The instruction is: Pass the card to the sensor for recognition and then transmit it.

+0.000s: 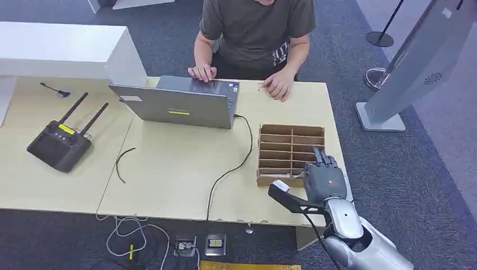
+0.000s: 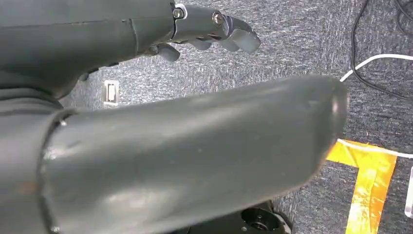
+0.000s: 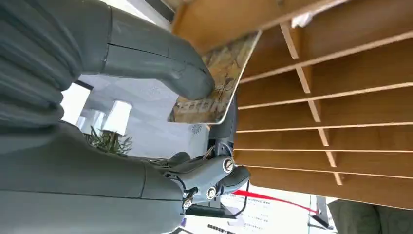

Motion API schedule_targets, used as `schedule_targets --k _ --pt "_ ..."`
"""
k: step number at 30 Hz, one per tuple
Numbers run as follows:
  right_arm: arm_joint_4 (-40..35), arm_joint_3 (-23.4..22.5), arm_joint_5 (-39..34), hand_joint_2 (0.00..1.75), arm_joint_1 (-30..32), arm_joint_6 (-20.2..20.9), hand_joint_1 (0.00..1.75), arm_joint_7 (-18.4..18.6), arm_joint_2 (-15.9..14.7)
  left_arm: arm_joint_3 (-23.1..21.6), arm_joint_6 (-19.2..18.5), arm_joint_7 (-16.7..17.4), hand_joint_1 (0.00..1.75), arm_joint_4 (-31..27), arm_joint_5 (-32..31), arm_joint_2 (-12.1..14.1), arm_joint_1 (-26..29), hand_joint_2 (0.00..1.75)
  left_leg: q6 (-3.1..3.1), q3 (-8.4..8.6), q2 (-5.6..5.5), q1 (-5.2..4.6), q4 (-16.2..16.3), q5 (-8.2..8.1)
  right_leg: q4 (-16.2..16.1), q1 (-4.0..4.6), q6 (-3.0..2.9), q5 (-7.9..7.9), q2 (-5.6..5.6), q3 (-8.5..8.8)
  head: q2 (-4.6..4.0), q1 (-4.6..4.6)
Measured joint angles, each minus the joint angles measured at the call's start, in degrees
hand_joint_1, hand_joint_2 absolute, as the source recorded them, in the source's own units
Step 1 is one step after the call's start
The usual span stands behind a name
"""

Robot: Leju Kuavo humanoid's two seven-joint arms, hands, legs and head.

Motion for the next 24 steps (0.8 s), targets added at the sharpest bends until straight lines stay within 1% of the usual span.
schedule_targets --k 24 --pt "0.00 -0.63 0.33 1.75 0.99 0.09 1.75 -0.81 0.33 0.00 -0.04 0.02 0.00 0.00 -0.20 0.00 -0.07 0.00 0.00 0.01 0.01 0.00 0.00 0.00 0.00 0.00 0.00 0.00 0.00 0.00 0.00 0.02"
